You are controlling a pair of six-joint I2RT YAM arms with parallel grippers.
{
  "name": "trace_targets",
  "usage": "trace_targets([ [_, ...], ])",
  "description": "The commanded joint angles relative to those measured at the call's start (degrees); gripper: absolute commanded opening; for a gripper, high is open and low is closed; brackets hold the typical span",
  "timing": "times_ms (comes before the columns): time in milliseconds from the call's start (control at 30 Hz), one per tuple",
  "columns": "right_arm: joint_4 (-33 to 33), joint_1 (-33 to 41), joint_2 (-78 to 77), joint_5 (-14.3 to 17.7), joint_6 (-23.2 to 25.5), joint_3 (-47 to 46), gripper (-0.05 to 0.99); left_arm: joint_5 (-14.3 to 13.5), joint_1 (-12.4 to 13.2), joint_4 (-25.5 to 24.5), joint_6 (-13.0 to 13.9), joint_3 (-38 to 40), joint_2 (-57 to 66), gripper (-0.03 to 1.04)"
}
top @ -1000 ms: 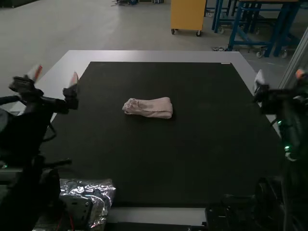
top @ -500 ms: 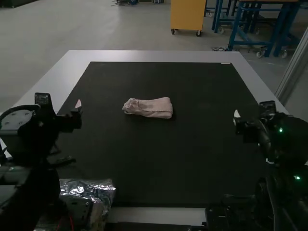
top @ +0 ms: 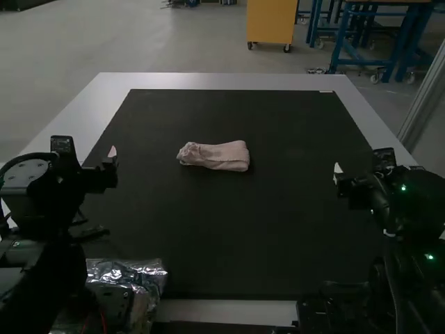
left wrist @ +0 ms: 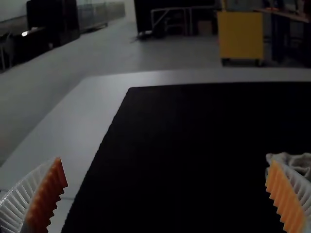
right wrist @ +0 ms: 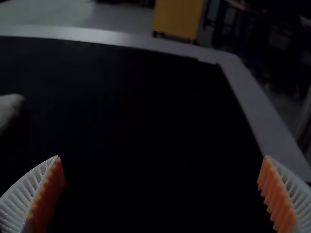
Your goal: Fold the towel.
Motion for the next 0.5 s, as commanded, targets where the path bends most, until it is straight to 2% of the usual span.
trace_targets([
  [0, -1.53, 0.2, -0.47, -4.65, -0.11, -0.36, 0.91, -0.67, -0.05, 0.26, 0.45, -0.32, -0.1, 0.97],
  [467, -1.88, 0.29, -0.47, -5.71, -0.2, -0.36, 0.91, -0.67, -0.05, 0.26, 0.54, -0.32, -0.1, 0.97],
])
